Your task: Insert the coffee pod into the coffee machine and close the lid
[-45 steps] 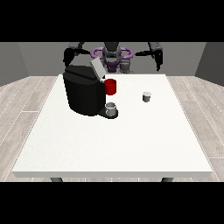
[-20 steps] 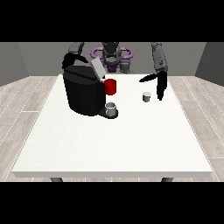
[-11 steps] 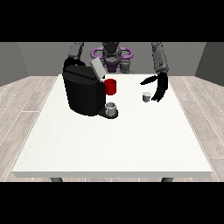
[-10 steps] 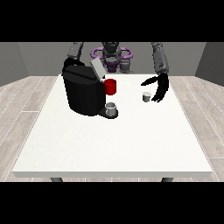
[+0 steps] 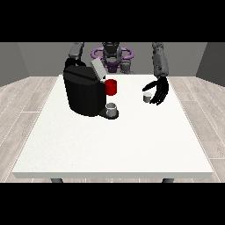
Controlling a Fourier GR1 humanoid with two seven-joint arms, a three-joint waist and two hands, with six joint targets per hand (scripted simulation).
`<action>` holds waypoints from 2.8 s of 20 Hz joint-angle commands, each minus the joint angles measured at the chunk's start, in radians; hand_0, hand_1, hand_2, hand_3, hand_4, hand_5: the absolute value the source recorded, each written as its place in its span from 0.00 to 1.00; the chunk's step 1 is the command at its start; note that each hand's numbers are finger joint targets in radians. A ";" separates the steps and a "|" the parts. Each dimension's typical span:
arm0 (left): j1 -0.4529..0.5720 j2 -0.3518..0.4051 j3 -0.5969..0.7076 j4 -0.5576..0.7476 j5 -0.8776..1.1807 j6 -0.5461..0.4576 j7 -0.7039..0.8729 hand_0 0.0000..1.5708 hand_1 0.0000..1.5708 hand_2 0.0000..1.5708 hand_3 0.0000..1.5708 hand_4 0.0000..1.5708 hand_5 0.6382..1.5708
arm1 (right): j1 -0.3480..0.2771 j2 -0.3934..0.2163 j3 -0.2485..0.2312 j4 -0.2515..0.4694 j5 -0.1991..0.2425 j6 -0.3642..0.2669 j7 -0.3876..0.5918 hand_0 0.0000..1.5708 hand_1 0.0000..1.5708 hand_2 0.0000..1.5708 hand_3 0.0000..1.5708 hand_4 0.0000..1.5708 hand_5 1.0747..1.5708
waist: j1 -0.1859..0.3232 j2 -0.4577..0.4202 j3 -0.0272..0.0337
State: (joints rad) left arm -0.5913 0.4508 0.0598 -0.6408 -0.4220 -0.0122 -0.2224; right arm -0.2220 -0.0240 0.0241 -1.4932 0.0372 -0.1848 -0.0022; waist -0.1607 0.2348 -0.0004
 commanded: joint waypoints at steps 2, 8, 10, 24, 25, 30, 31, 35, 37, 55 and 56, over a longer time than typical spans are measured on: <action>-0.022 0.016 0.025 0.076 -0.035 0.077 -0.086 0.46 0.46 0.54 0.39 0.10 1.00 | 0.011 -0.019 0.021 -0.063 -0.001 0.033 0.050 0.00 0.00 0.00 0.00 0.29 1.00 | -0.035 0.012 -0.0004; -0.018 -0.059 -0.028 0.068 -0.112 0.166 -0.036 0.53 0.53 0.62 0.48 0.24 1.00 | -0.001 0.002 -0.011 0.022 -0.003 -0.011 0.015 0.00 0.00 0.00 0.00 0.31 1.00 | 0.015 -0.041 0.0003; -0.052 0.019 0.022 0.122 -0.096 0.170 -0.105 0.62 0.62 0.69 0.55 0.21 1.00 | 0.033 -0.026 0.014 -0.072 -0.010 0.038 0.014 0.00 0.00 0.00 0.00 0.33 1.00 | -0.061 0.019 -0.0003; -0.156 -0.048 -0.056 0.047 -0.160 0.057 -0.110 0.92 0.92 0.92 0.88 0.40 1.00 | -0.001 0.012 -0.069 0.141 -0.050 0.006 -0.050 0.00 0.00 0.00 0.00 0.25 1.00 | 0.037 -0.069 0.0012; -0.170 -0.004 -0.021 0.061 -0.141 0.044 -0.121 0.89 0.89 0.91 0.87 0.38 1.00 | 0.038 0.004 -0.054 0.118 -0.052 0.035 -0.082 0.00 0.00 0.00 0.00 0.27 1.00 | 0.007 -0.060 0.0007; -0.218 -0.018 -0.033 0.021 -0.147 -0.019 -0.094 0.79 0.79 0.84 0.84 0.34 1.00 | 0.000 -0.041 -0.108 0.167 -0.084 0.059 -0.051 0.00 0.00 0.00 0.00 0.28 1.00 | 0.012 -0.094 0.0006; -0.234 0.022 -0.034 0.022 -0.152 -0.068 -0.107 0.80 0.80 0.84 0.83 0.34 1.00 | -0.002 -0.014 -0.089 0.170 -0.065 0.031 -0.059 0.00 0.00 0.00 0.00 0.29 1.00 | 0.019 -0.092 0.0006; -0.290 -0.014 -0.044 -0.016 -0.153 -0.100 -0.069 0.80 0.80 0.85 0.82 0.35 1.00 | -0.015 0.007 -0.066 0.205 -0.052 0.026 -0.057 0.00 0.00 0.00 0.00 0.31 1.00 | 0.018 -0.120 0.0006; -0.339 0.052 -0.009 0.005 -0.141 -0.144 -0.085 0.81 0.81 0.85 0.82 0.35 1.00 | -0.049 0.005 -0.062 0.186 -0.058 0.042 -0.081 0.00 0.00 0.00 0.00 0.32 1.00 | -0.007 -0.070 0.0004; -0.511 0.012 0.044 0.010 -0.172 -0.091 0.093 0.80 0.80 0.84 0.80 0.31 1.00 | -0.080 0.016 0.009 0.116 -0.055 0.050 -0.038 0.00 0.00 0.00 0.00 0.32 1.00 | -0.135 -0.040 0.0003; -0.555 0.008 0.053 -0.008 -0.152 -0.128 0.115 0.80 0.80 0.84 0.80 0.33 1.00 | -0.101 -0.005 -0.024 0.156 -0.052 0.040 -0.053 0.00 0.00 0.00 0.00 0.31 1.00 | -0.115 -0.042 0.0006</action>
State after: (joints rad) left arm -1.0980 0.4654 0.1047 -0.6433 -0.5785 -0.1247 -0.1315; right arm -0.3028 -0.0210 0.0071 -1.3399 -0.0271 -0.1314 -0.0666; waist -0.2669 0.1858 0.0000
